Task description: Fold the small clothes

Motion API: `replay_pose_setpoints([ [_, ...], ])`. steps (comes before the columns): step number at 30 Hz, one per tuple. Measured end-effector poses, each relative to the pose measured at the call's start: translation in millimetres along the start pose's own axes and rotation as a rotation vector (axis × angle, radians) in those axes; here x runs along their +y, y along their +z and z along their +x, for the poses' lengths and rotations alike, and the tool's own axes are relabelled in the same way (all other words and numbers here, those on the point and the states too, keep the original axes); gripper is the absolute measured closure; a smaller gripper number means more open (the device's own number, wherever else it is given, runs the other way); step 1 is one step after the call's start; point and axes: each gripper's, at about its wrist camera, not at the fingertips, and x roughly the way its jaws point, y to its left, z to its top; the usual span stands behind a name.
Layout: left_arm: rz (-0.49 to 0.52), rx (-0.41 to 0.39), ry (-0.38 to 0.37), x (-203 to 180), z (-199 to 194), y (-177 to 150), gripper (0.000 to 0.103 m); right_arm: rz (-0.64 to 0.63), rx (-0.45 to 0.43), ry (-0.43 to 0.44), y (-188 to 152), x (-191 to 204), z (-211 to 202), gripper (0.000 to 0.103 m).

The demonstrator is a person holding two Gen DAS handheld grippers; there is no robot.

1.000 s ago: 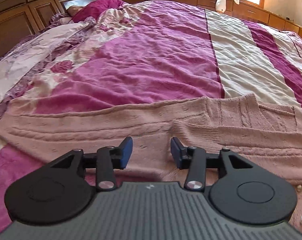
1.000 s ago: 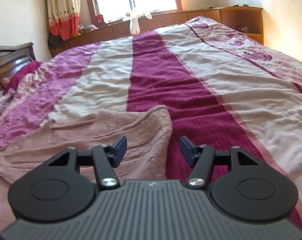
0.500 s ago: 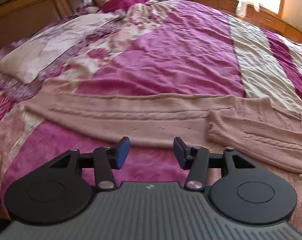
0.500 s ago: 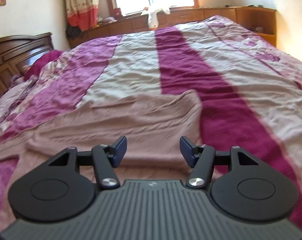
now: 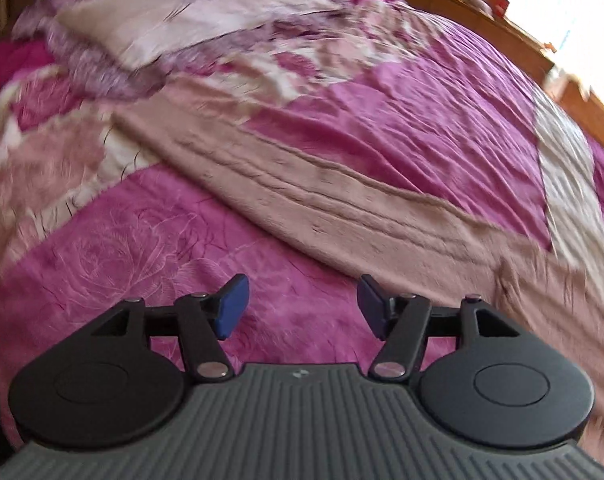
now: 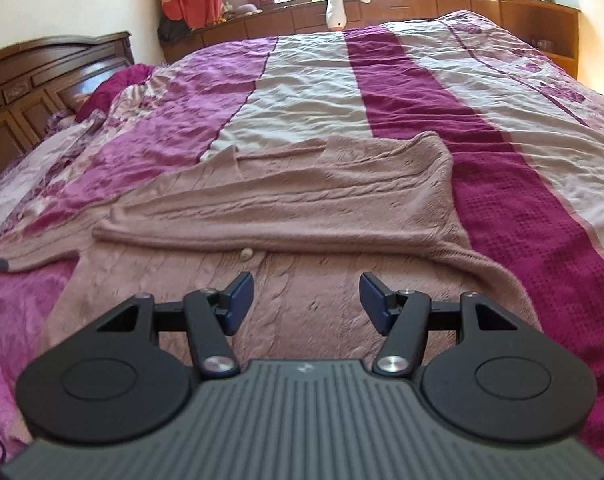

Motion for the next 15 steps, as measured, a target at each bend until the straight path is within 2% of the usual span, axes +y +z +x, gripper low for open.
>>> replay_pose_setpoints([
  [7, -0.147, 0.062, -0.072, 17, 51, 22, 0.035, 0.005, 0.048, -0.045, -9, 1, 7, 0.042],
  [15, -0.258, 0.009, -0.108, 23, 83, 37, 0.032, 0.019, 0.062, -0.101, -14, -2, 12, 0.042],
])
